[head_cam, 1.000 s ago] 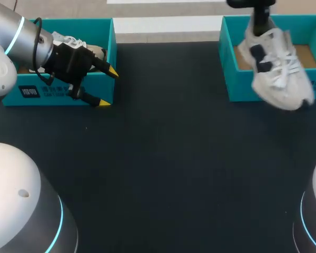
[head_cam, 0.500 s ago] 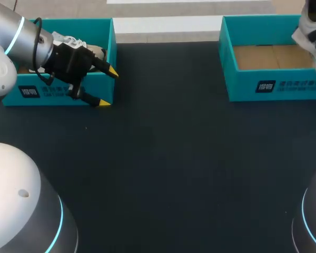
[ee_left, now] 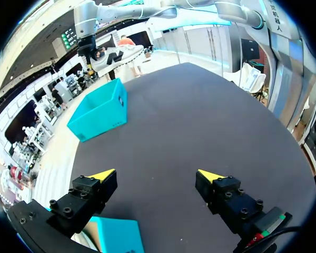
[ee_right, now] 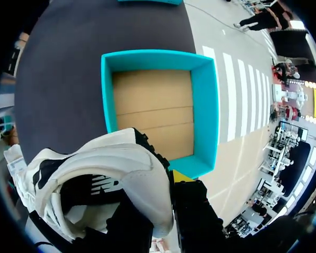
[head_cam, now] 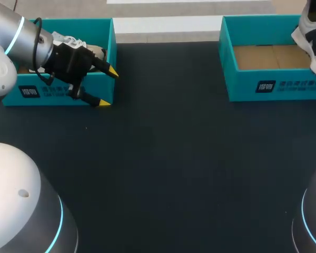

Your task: Take the shoe out of the shoebox, open the shoe tongue, remove and reinsert the insole, then place the shoe into the shoebox

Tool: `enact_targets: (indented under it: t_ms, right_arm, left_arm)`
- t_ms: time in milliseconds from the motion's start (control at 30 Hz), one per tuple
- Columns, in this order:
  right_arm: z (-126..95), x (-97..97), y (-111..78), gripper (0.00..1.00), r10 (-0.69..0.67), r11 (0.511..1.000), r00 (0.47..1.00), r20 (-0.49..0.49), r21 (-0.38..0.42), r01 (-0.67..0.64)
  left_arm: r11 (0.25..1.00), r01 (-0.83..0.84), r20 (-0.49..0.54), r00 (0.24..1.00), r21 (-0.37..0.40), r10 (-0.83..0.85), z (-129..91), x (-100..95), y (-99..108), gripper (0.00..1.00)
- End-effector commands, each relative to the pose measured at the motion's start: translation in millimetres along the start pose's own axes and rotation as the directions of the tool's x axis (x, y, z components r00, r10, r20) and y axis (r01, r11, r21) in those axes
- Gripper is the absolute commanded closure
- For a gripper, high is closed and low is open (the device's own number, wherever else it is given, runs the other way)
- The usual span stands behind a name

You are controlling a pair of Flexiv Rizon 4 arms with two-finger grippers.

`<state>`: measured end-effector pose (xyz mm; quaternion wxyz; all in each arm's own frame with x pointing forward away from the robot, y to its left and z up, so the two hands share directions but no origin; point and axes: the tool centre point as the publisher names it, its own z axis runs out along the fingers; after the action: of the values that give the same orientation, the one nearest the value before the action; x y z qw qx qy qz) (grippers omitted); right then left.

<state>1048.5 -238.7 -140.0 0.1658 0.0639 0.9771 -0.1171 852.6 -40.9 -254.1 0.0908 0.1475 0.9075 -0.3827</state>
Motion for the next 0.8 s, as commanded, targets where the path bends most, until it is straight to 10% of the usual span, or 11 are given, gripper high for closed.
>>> enact_targets:
  t_ms: [33,533,633,800]
  right_arm:
    - [5.3,-4.4,-19.2,1.00,0.093,0.996,0.996,0.018,-0.020,-0.092]
    - [46.9,-14.1,-97.0,1.00,0.240,0.965,0.970,-0.046,0.118,-0.233]
    - [44.9,-17.6,-106.9,1.00,0.434,0.886,0.900,-0.050,0.207,-0.415]
    - [38.4,-9.5,-120.4,1.00,0.861,0.488,0.508,0.018,0.247,-0.837]
  left_arm:
    - [1.000,0.000,-0.001,1.000,-0.002,0.000,0.0,0.2,0.0,0.00]
    - [1.000,0.000,-0.001,1.000,-0.002,0.000,0.0,0.2,0.0,0.00]
    - [1.000,0.000,-0.001,1.000,-0.002,0.000,0.0,0.2,0.0,0.00]
    - [1.000,0.000,-0.001,1.000,-0.002,0.000,0.0,0.2,0.0,0.00]
